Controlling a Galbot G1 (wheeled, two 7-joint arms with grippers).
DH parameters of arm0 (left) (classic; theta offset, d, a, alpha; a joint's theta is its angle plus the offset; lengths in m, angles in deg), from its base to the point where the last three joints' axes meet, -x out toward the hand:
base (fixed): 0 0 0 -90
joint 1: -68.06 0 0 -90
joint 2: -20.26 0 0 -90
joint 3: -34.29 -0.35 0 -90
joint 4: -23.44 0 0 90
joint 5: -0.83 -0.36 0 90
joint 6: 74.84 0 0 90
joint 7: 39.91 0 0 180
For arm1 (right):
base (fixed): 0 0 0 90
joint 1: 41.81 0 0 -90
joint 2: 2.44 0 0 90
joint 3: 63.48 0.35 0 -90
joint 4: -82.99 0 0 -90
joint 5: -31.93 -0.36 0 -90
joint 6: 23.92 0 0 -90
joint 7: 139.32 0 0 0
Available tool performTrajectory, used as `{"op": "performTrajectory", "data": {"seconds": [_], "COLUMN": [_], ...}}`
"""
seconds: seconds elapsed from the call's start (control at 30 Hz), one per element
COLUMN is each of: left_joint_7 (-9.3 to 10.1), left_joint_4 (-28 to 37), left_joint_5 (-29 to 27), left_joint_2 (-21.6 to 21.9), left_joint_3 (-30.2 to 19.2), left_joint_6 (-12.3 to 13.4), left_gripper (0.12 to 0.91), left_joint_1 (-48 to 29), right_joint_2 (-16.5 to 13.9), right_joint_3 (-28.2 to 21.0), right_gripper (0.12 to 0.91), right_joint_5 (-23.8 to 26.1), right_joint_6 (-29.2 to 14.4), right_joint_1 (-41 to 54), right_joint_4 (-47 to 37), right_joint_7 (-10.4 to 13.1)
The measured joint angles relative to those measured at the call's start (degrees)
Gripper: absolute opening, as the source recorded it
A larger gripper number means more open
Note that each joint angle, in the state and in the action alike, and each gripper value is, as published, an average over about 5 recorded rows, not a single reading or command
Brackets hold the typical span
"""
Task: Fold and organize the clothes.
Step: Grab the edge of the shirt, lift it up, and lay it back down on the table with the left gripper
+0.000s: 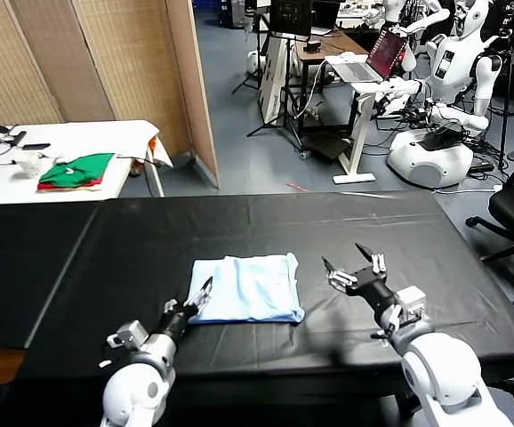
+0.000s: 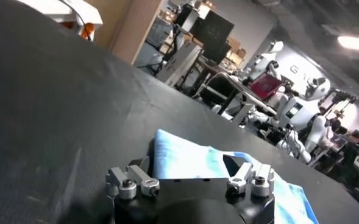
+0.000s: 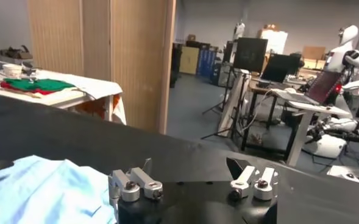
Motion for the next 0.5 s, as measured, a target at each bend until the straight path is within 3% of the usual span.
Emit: {"op": "performTrajectory", "data": {"seconds": [0.1,0.43,0.5], "left_joint_7": [0.08,0.40,0.80], "left_joint_4": [0.4,0.7,0.3], "left_joint_5": [0.9,3.1,2.5], "left_joint_2": [0.1,0.3,0.6], "left_joint_3": [0.0,-0.3,-0.4], "left_joint_6": [0.0,-0.6,-0.9], "left_gripper": [0.817,0.239,0.185], "left_joint_1": [-0.3,-1.0,-0.9], "right_joint_2": [0.3,1.7,2.0], "right_joint_3": [0.0,-0.1,0.1], "right_gripper": [0.907,0.907,0.907], "right_joint_5": [0.2,1.8,2.0], "right_joint_6": [-0.1,-1.5,-1.6], "right_joint_1": [-0.2,-1.4,-1.9], "right_joint_4": [0.1,0.7,1.0], "right_joint_7": [0.0,0.2,0.2]}}
